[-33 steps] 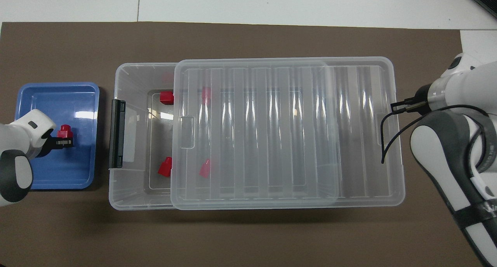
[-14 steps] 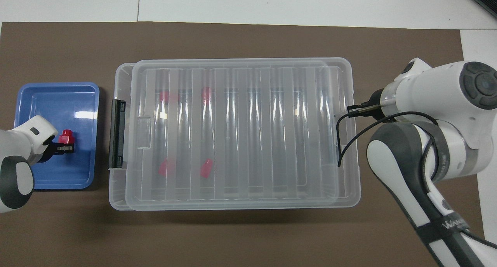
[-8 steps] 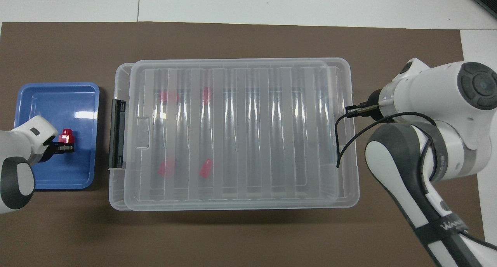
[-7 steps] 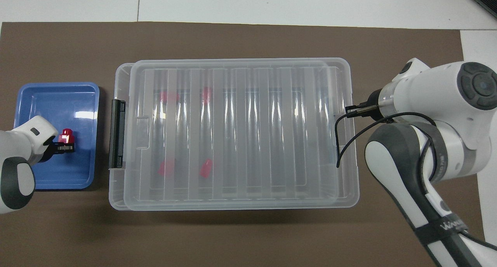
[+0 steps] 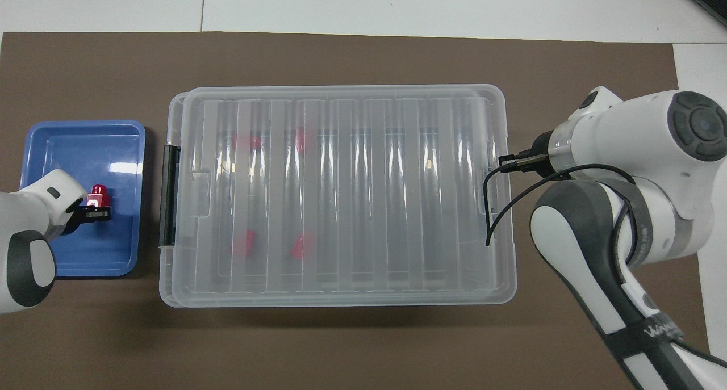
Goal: Place red block in blue tray from box
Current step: 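Open the left gripper while the right gripper withdraws to rest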
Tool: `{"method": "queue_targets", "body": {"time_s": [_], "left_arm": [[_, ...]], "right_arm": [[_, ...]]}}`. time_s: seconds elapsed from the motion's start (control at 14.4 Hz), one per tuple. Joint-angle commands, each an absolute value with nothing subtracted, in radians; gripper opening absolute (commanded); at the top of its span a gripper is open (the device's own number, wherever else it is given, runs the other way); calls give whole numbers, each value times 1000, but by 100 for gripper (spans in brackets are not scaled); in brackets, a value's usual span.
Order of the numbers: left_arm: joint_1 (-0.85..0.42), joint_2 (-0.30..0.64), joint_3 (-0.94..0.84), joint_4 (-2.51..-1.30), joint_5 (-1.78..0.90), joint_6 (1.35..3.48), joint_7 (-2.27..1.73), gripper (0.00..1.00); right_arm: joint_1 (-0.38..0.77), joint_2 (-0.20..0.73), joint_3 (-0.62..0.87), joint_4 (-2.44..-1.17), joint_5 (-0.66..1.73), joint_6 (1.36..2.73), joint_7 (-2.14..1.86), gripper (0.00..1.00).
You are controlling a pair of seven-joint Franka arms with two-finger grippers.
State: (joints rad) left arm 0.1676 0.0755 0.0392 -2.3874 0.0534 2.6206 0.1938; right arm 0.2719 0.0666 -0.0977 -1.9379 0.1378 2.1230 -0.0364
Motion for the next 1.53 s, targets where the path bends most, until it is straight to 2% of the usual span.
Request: {"method": "queue_targets", "body": {"time_s": [0.0,0.14,0.21,0.28,0.35,0.42,0.83,1.11,1.18,1.25,1.46], "left_arm": [[175,77,38,-2404,37,2654,219,0],[175,77,38,-2404,37,2654,221,0],[173,77,38,-2404,38,2652,221,19],[173,77,38,-2402,38,2652,221,61],[172,77,38,-2399,38,2651,232,93],[172,77,38,-2399,38,2651,245,100],[169,63,38,-2376,38,2617,242,100],[160,38,37,-2220,38,2366,244,100],[158,25,34,-2189,38,2314,244,100],[158,20,29,-2159,38,2263,244,100],[155,0,20,-2089,38,2151,244,100]], "right_arm": [[276,60,-95,-1950,164,2138,-44,0],[276,60,-95,-1950,164,2138,-45,0],[276,60,-95,-1950,164,2137,-44,0],[276,60,-95,-1950,164,2137,-48,0],[275,61,-95,-1951,166,2137,-57,0],[276,61,-95,-1950,166,2137,-61,0],[258,58,-104,-1931,108,2102,-60,0],[193,46,-107,-1821,11,1904,-54,0],[180,43,-109,-1794,-11,1861,-48,21],[169,31,-109,-1773,-21,1832,-28,99],[124,-5,-115,-1740,-38,1751,-3,100]]}}
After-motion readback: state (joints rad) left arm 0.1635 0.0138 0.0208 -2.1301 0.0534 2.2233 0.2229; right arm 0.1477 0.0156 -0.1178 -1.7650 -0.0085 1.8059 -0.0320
